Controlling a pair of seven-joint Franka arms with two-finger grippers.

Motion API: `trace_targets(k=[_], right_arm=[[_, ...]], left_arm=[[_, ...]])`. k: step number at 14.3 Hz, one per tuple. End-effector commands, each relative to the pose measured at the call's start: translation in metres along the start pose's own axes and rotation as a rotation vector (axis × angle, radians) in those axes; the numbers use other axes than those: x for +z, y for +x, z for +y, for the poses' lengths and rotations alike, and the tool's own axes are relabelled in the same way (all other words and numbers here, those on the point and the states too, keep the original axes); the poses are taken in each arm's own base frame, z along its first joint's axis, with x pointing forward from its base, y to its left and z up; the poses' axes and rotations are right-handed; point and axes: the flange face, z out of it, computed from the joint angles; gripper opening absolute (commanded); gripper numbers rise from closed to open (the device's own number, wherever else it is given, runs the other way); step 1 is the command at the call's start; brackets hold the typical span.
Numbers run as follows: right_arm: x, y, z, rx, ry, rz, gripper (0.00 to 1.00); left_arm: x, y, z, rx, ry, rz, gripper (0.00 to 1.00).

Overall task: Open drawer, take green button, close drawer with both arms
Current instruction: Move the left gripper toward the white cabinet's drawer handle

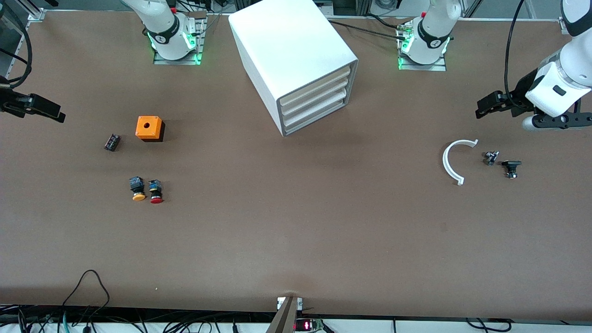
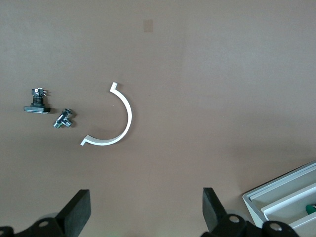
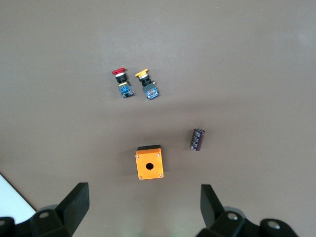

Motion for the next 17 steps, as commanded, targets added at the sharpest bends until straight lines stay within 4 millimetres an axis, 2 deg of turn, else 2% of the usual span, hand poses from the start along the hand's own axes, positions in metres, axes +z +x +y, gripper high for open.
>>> trace_targets(k=[1, 3, 6, 9, 10, 13, 14, 16, 17], right_arm=[[-0.004, -0.01, 0.005, -0.018, 0.001, 0.015, 1.0], [0.0, -0.008, 0.01, -0.007, 0.005, 0.009, 1.0], [-0.002, -0.008, 0.005, -0.017, -0.006, 0.015, 1.0], [-0.004, -0.006, 0.005, -0.019, -0.009, 0.032, 1.0], [-0.004, -0.006, 0.004, -0.019, -0.007, 0.034, 1.0], [-0.003, -0.005, 0.004, -0.019, -0.006, 0.035, 1.0], [-0.002, -0.005, 0.003, -0.021, -0.005, 0.032, 1.0], [-0.002, -0.004, 0.001, -0.027, -0.005, 0.032, 1.0], [0.003, -0.001, 0.0, -0.025, -0.001, 0.023, 1.0]], left_arm=[[-0.01, -0.006, -0.003, 0.004, 0.029, -0.001, 1.0], [-0.01, -0.003, -0.004, 0.005, 0.028, -0.002, 1.0], [-0.007, -0.002, -0.003, 0.016, 0.028, -0.01, 1.0], [0.004, 0.01, -0.004, 0.014, 0.024, -0.036, 1.0], [0.014, 0.018, -0.003, 0.008, 0.009, -0.062, 1.0], [0.087, 0.044, 0.016, 0.002, -0.126, -0.268, 1.0], [0.124, 0.054, 0.024, 0.009, -0.184, -0.372, 1.0], [0.205, 0.072, 0.044, -0.049, -0.429, -0.556, 1.0], [0.239, 0.072, 0.06, -0.065, -0.521, -0.626, 1.0]])
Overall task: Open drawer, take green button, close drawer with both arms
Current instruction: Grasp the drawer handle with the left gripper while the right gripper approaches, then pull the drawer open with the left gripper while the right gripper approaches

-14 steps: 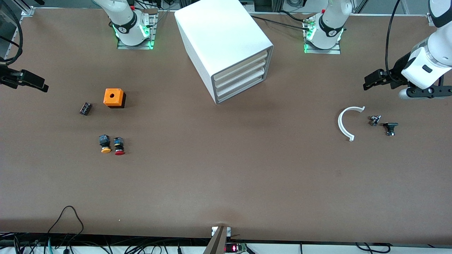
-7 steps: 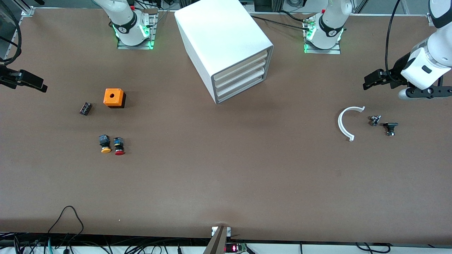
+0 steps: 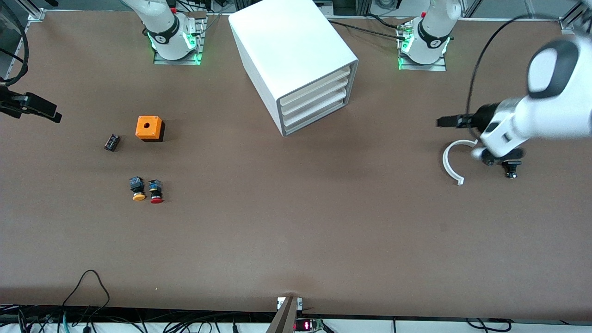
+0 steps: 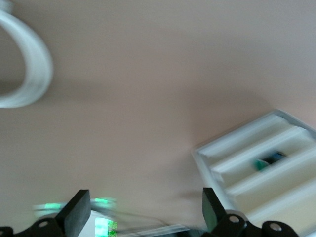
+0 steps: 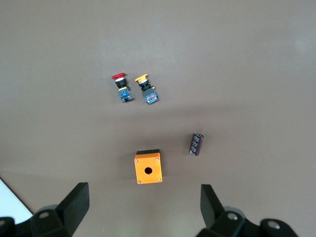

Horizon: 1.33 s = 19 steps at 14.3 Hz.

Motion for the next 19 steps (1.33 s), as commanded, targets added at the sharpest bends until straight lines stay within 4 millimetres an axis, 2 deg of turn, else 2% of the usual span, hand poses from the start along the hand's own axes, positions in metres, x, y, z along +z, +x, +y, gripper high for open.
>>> trace_targets(k=[1, 2, 4, 6, 8, 9, 11, 14, 15, 16, 17, 18, 19], right_arm=[[0.009, 0.002, -0.005, -0.023, 0.003, 0.002, 1.0], [0.011, 0.006, -0.009, -0.029, 0.004, 0.015, 1.0], [0.023, 0.018, -0.036, -0.072, 0.002, 0.035, 1.0], [0.04, 0.03, -0.069, -0.124, -0.001, 0.048, 1.0], [0.059, 0.038, -0.113, -0.191, -0.008, 0.058, 1.0], [0.071, 0.04, -0.134, -0.222, -0.01, 0.049, 1.0], [0.096, 0.037, -0.188, -0.305, -0.009, 0.019, 1.0], [0.123, 0.021, -0.281, -0.452, -0.012, 0.057, 1.0], [0.129, 0.013, -0.313, -0.487, -0.006, 0.088, 1.0], [0.14, 0.004, -0.345, -0.535, -0.001, 0.117, 1.0], [0.148, -0.001, -0.365, -0.566, 0.001, 0.135, 1.0], [0.156, -0.006, -0.381, -0.589, 0.005, 0.141, 1.0], [0.158, -0.01, -0.396, -0.612, 0.008, 0.155, 1.0]], left_arm=[[0.089, 0.056, 0.021, 0.047, -0.204, -0.223, 1.0], [0.121, 0.061, 0.038, 0.094, -0.226, -0.265, 1.0], [0.185, 0.061, 0.051, 0.162, -0.289, -0.327, 1.0], [0.245, 0.051, 0.062, 0.265, -0.362, -0.352, 1.0], [0.287, 0.034, 0.077, 0.333, -0.372, -0.353, 1.0], [0.302, 0.028, 0.082, 0.363, -0.363, -0.344, 1.0], [0.324, 0.019, 0.084, 0.387, -0.344, -0.331, 1.0], [0.349, 0.005, 0.084, 0.391, -0.334, -0.337, 1.0], [0.353, 0.004, 0.082, 0.38, -0.335, -0.332, 0.97], [0.359, 0.001, 0.086, 0.392, -0.339, -0.325, 0.81], [0.362, 0.001, 0.087, 0.408, -0.334, -0.313, 0.44], [0.363, 0.0, 0.086, 0.412, -0.335, -0.313, 0.0], [0.363, 0.0, 0.086, 0.414, -0.334, -0.313, 0.0]])
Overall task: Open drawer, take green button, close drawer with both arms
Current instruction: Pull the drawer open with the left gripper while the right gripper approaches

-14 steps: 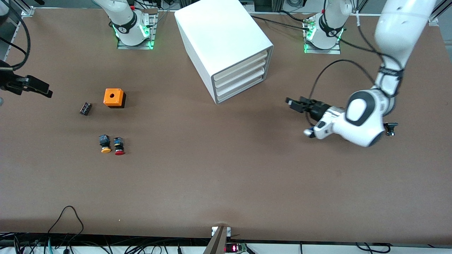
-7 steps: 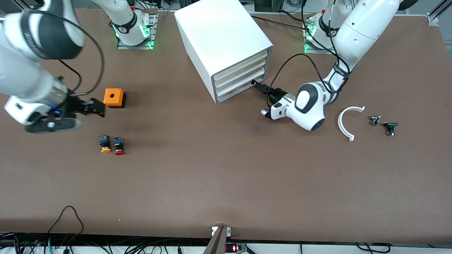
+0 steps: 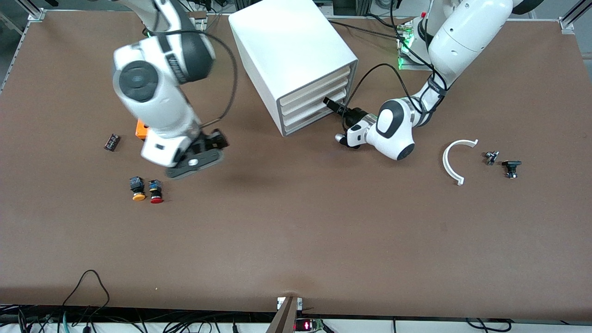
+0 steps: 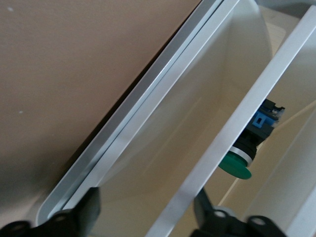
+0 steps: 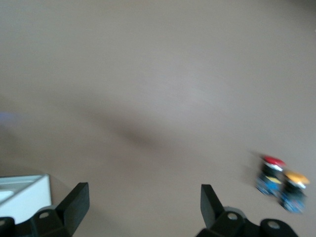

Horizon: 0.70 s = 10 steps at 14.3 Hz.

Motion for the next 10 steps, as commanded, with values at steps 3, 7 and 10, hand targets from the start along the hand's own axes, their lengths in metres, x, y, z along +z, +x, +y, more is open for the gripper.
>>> trace_targets(k=[3, 7, 10], right_arm=[[0.005, 0.019, -0.065, -0.105, 0.002, 0.048, 1.0], [0.003, 0.028, -0.087, -0.128, 0.006, 0.07, 1.0], [-0.001, 0.041, -0.092, -0.133, 0.01, 0.097, 1.0]], left_arm=[[-0.026, 0.0, -0.003, 0.03, 0.003, 0.067, 0.0], [-0.114, 0.013, -0.024, 0.003, 0.013, 0.231, 0.0], [-0.158, 0.018, -0.026, 0.0, 0.016, 0.31, 0.17]])
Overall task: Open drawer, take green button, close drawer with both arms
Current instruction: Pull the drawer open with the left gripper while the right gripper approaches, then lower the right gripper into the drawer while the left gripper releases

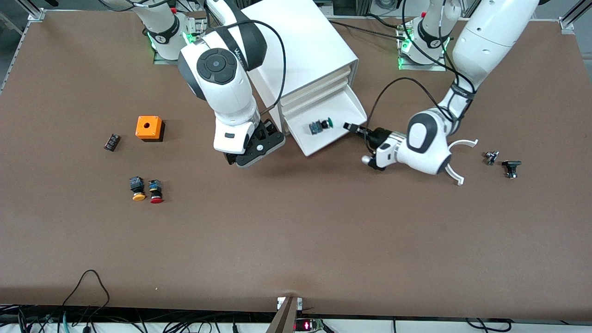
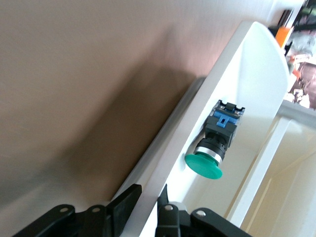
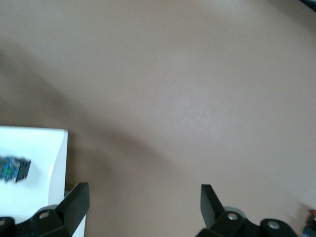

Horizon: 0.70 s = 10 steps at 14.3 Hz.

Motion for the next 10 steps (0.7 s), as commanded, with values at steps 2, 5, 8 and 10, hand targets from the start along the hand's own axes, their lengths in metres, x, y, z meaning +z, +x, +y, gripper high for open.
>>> trace_targets(k=[2, 5, 8, 10], right_arm=[[0.002, 0.024, -0.028, -0.072, 0.011, 0.037, 1.0], [0.025, 0.021, -0.098, -0.284, -0.002, 0.016, 1.0], [0.054, 0.017, -0.134, -0.481, -0.042, -0.005, 1.0], [0.076, 0.018, -0.164, -0.643, -0.034, -0.009, 1.0]], left_arm=[[-0.029, 0.01, 0.0, -0.02, 0.04, 0.088, 1.0], [-0.066, 0.003, 0.025, 0.018, 0.055, 0.157, 1.0], [-0.16, -0.028, 0.064, 0.17, 0.351, 0.216, 1.0], [-0.228, -0.063, 0.098, 0.245, 0.562, 0.279, 1.0]])
